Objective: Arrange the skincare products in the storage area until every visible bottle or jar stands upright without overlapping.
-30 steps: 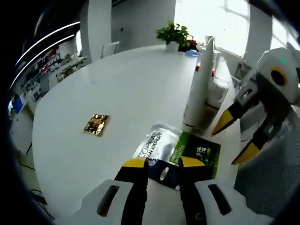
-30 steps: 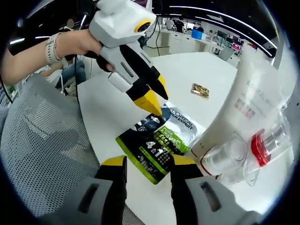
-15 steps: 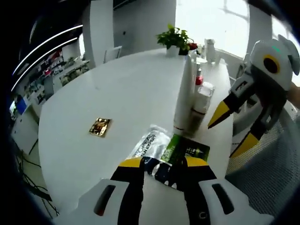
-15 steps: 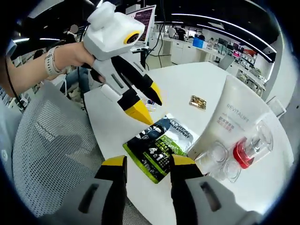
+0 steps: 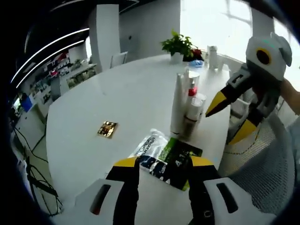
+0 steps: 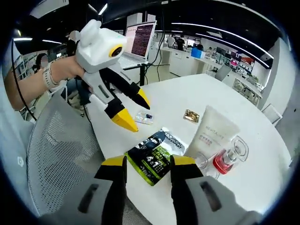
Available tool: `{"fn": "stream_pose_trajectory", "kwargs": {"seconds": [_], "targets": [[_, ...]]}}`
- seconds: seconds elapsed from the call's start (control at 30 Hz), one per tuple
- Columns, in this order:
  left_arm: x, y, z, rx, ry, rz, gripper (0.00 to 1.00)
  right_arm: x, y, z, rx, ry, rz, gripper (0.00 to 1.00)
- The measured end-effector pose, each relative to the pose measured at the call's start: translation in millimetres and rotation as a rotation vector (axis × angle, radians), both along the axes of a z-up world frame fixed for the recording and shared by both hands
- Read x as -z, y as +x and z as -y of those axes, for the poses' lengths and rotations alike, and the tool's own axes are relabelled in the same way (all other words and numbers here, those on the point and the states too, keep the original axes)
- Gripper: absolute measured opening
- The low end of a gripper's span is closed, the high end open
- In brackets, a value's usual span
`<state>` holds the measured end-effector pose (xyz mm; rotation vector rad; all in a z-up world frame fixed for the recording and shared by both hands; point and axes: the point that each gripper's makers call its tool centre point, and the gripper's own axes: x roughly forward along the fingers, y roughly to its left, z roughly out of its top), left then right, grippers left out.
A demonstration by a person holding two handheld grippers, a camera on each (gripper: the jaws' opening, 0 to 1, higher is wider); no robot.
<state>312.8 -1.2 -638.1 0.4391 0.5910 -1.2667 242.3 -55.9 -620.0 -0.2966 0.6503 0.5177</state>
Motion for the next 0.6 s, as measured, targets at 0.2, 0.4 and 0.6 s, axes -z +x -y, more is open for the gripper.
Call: {"fn": "stream_pose_trajectory", "kwargs": {"seconds": [0.2, 0.4, 0.6], "targets": [[-3.2, -0.7, -5, -0.021, -0.005, 0.003, 0.45, -11.0, -1, 10, 0.026, -0.005, 0.029, 0.4], [-8.0, -4.2, -12, -0.027, 0.003, 0.005, 0.49, -18.6, 0, 19, 0.058, 0.005, 0.05, 0.42], [-16.8, -5.4, -16, -0.045, 0.002, 0.015, 0.54, -23.6, -2, 32, 0.091, -0.004, 0.063, 0.46]]}}
